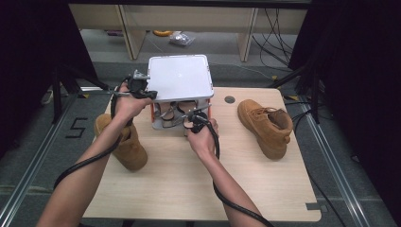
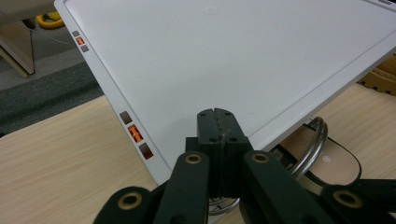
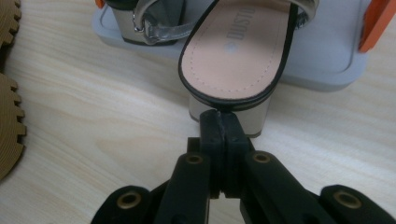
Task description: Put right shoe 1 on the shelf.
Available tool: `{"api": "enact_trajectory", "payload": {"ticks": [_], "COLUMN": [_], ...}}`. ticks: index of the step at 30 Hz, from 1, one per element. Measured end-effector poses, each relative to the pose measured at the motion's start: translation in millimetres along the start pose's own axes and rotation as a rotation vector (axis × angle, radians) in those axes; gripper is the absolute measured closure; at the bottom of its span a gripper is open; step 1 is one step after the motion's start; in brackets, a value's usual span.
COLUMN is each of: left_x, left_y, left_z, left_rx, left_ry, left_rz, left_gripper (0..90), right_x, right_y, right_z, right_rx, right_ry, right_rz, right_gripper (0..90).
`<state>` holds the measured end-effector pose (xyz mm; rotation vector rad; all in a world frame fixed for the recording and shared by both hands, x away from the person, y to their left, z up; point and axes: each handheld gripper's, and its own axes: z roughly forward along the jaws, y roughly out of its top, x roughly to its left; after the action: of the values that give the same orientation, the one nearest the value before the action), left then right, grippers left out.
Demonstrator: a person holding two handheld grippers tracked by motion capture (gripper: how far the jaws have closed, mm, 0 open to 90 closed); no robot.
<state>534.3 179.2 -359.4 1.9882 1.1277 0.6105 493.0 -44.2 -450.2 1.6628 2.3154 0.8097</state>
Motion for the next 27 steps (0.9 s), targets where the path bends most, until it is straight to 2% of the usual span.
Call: {"api": "enact_trajectory", "payload": {"ticks": [6,7,8,9,10,13,14,17,19,21,22,25,26,27], "left_x": [-0.4,-2.2,-0.3,-0.2,0.0,-0.2,-1.5,-2.2,-2.2,-2.0,-0.1,-0.2,-1.3,-2.0], "left_y": [0.3,-0.2,0.0,-0.1,-0.1,0.3,0.1,0.4,0.5,0.3,0.5,0.7,0.5,0.4], "left_z": [-0.6,1.4,-0.3,-0.3,-0.3,-0.7,0.3,1.2,1.2,1.1,-0.4,-0.4,0.4,1.1], "left_rx": [0.007,-0.02,0.002,0.001,0.001,0.007,-0.006,-0.014,-0.014,-0.015,0.007,0.007,-0.006,-0.014], "left_ry": [0.004,0.006,0.002,0.001,0.001,0.003,0.003,0.005,0.005,0.003,0.001,-0.001,0.0,0.003], "left_rz": [0.006,-0.02,0.005,0.003,0.003,0.007,-0.009,-0.016,-0.016,-0.017,0.006,0.004,-0.008,-0.017], "left_gripper": [89.9,89.9,89.9,89.9,89.9,89.9,89.9,89.9,89.9,89.9,89.9,89.9,89.9,89.9], "right_x": [0.8,0.7,0.3,1.3,0.9,4.1,3.8,-1.3,-1.7,0.5,0.4,-1.6,-1.4,-3.6], "right_y": [-5.6,-6.7,-7.7,-8.4,-9.8,-11.7,-10.7,-3.9,-0.5,2.8,3.8,8.9,10.2,12.8], "right_z": [7.0,7.0,7.7,8.1,8.9,4.2,1.4,1.8,5.6,10.6,12.9,21.8,24.0,27.1], "right_rx": [0.021,0.017,0.013,0.017,0.02,-0.02,-0.027,-0.092,-0.098,-0.088,-0.092,-0.075,-0.07,-0.073], "right_ry": [0.027,0.031,0.033,0.036,0.032,0.0,-0.014,-0.038,-0.04,-0.029,-0.043,-0.06,-0.06,-0.062], "right_rz": [0.003,0.015,0.014,0.037,0.028,0.03,0.032,-0.017,-0.033,-0.018,-0.023,-0.021,-0.01,-0.026], "right_gripper": [78.9,74.8,64.6,60.1,58.6,52.8,51.5,41.2,39.1,36.3,36.3,35.8,35.2,34.4]}}
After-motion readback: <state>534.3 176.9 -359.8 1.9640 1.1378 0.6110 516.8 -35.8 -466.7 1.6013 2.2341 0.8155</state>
